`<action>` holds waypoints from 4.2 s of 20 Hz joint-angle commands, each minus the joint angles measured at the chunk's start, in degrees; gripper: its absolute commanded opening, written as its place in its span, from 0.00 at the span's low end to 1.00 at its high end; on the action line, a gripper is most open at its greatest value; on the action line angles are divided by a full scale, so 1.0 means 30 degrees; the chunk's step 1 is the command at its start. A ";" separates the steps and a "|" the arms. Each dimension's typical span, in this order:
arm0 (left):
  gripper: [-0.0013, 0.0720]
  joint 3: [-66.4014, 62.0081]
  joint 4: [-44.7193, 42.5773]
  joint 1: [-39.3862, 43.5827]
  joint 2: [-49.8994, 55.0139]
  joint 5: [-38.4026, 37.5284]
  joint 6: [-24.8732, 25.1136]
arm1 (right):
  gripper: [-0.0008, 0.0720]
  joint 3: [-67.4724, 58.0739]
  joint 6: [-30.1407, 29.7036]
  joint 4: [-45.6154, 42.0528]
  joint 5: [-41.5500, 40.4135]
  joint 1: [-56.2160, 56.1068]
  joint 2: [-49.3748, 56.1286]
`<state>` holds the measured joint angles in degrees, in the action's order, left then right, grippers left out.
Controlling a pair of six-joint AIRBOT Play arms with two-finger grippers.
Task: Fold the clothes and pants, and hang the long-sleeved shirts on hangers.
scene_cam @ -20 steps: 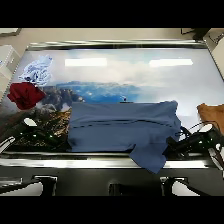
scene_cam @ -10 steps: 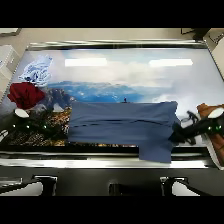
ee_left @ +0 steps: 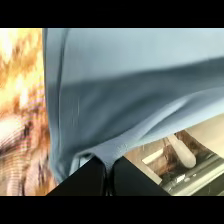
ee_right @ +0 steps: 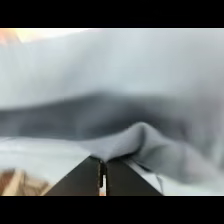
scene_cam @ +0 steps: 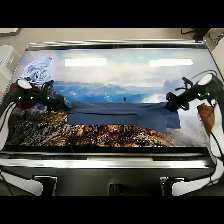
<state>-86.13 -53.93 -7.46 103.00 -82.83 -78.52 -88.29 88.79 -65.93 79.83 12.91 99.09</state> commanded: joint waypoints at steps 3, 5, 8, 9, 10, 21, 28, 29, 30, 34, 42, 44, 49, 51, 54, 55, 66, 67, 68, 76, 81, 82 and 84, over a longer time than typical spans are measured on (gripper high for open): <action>0.05 -0.3963 -0.0007 0.0233 0.4124 -0.1042 -0.1049 | 0.08 -0.2776 0.1049 0.1552 -0.2419 -0.0423 0.3504; 0.05 -0.3963 0.0007 0.0255 0.4750 -0.1122 -0.1056 | 0.08 -0.2776 0.1042 0.1807 -0.2222 -0.0466 0.3869; 0.67 -0.4065 0.1231 0.0087 0.4903 -0.1406 -0.0976 | 0.23 -0.2856 0.1071 0.2441 -0.1479 -0.0350 0.3774; 0.87 -0.4386 0.1501 -0.0124 0.4838 -0.1829 -0.0976 | 0.50 -0.3118 0.1035 0.2441 -0.0809 -0.0131 0.3570; 0.91 -0.4911 0.1486 -0.0466 0.4707 -0.2557 -0.0976 | 0.89 -0.3483 0.0685 0.2404 0.0036 0.0342 0.3271; 0.98 -0.6484 0.1515 -0.2266 0.0532 -0.5391 -0.2557 | 0.99 -0.0896 -0.1872 0.3818 0.2178 0.4656 0.4182; 0.98 -0.6484 0.1515 0.1151 -0.0809 -0.4583 -0.2550 | 0.55 -0.0845 -0.2317 0.5326 0.1260 0.2244 0.4517; 0.98 -0.6477 0.1494 0.1778 -0.0801 -0.4430 -0.2535 | 0.36 -0.0845 -0.2317 0.5297 0.1268 0.1909 0.4357; 0.98 -0.6455 0.1486 0.2506 -0.0787 -0.4073 -0.2514 | 0.09 -0.0860 -0.2157 0.5260 0.1268 0.1632 0.4058; 0.38 -0.5544 0.1472 0.5887 -0.0699 0.0561 -0.1450 | 0.07 -0.0896 -0.1654 0.5253 0.1290 0.0678 0.1494; 0.05 -0.3395 0.3665 1.2218 0.3366 0.8524 -0.4350 | 0.07 -0.0896 0.0226 0.5246 0.1406 -0.2987 -0.5275; 0.05 -0.3402 0.5836 1.3391 0.4466 0.9843 -0.4393 | 0.07 -0.0896 0.0903 0.5238 0.1406 -0.3905 -0.6317; 0.05 -0.3410 1.2262 1.6509 0.6186 1.4426 -0.6331 | 0.08 -0.0896 0.2528 0.4262 0.1989 -0.5610 -0.7715; 0.05 -0.3417 1.4469 1.7602 0.6244 1.6538 -0.6142 | 0.08 -0.0794 0.3206 0.3490 0.2419 -0.5712 -0.7723; 0.04 -0.3410 1.4455 1.6917 0.6207 1.5285 -0.3344 | 0.08 -0.0736 0.3337 0.2222 0.1683 -0.5683 -0.7402; 0.04 -0.3410 1.3049 1.6021 0.6084 1.3719 -0.2871 | 0.07 -0.0736 0.3337 0.2463 0.1246 -0.5705 -0.7169; 0.04 -0.3410 -0.2892 0.3038 -0.4495 0.3963 -0.3381 | 0.07 -0.0743 0.1727 0.8772 -0.4357 -1.0695 -0.0627; 0.04 -0.3410 -0.2892 0.2324 -0.5384 0.3963 -0.3373 | 0.07 -0.0743 0.1719 0.9231 -0.4962 -1.1358 0.0211; 0.04 -0.3410 -0.2892 0.1836 -0.6135 0.3956 -0.3373 | 0.08 -0.0743 0.1668 0.9821 -0.5748 -1.2036 0.1107; 0.04 -0.3344 -0.3198 0.2062 -0.7533 0.4233 -0.3308 | 0.98 -0.1005 -0.0182 1.3872 -0.4881 -1.1438 0.3111; 0.05 -0.3351 -0.3264 0.2018 -0.7533 0.3942 -0.2790 | 0.96 -0.1005 0.2288 0.4131 -0.0080 -0.4408 0.0058; 0.05 -0.3351 -0.3257 0.2018 -0.7533 0.3876 -0.2798 | 0.95 -0.0918 0.3089 0.1894 0.1020 -0.3315 -0.0117; 0.05 -0.3351 -0.3242 0.2069 -0.7533 0.3883 -0.2812 | 0.94 0.0248 0.3388 0.0430 0.2084 -0.1989 -0.0131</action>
<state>-96.18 -63.55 -1.34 80.47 -70.83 -87.33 -90.08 95.29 -51.07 78.28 -0.56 100.36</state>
